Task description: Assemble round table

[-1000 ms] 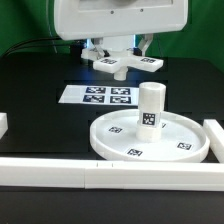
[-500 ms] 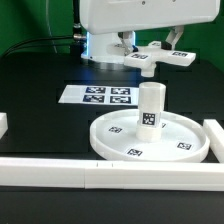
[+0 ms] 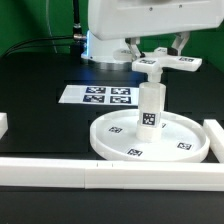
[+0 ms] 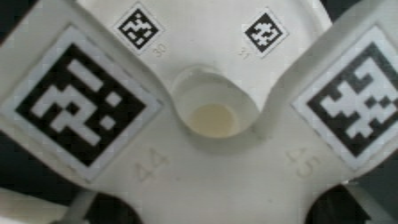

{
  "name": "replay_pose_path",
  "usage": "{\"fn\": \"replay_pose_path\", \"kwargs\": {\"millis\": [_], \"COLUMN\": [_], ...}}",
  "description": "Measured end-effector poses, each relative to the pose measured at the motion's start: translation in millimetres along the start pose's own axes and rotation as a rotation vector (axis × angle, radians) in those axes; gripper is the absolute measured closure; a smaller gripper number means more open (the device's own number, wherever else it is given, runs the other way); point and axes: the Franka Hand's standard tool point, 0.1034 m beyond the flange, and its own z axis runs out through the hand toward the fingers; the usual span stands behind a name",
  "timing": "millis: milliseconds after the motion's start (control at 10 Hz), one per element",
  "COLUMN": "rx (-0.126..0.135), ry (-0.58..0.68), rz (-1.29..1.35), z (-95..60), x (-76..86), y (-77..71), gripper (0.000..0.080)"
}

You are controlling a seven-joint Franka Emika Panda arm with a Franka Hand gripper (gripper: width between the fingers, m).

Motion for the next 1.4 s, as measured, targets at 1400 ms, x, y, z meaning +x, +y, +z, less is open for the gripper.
{"fn": "replay_pose_path", "kwargs": {"millis": [1400], "rx": [0.004], "ry": [-0.021], "rz": [0.003], "z": [22.3], "x": [-9.5], "y": [-0.8], "gripper": [0.0351]}}
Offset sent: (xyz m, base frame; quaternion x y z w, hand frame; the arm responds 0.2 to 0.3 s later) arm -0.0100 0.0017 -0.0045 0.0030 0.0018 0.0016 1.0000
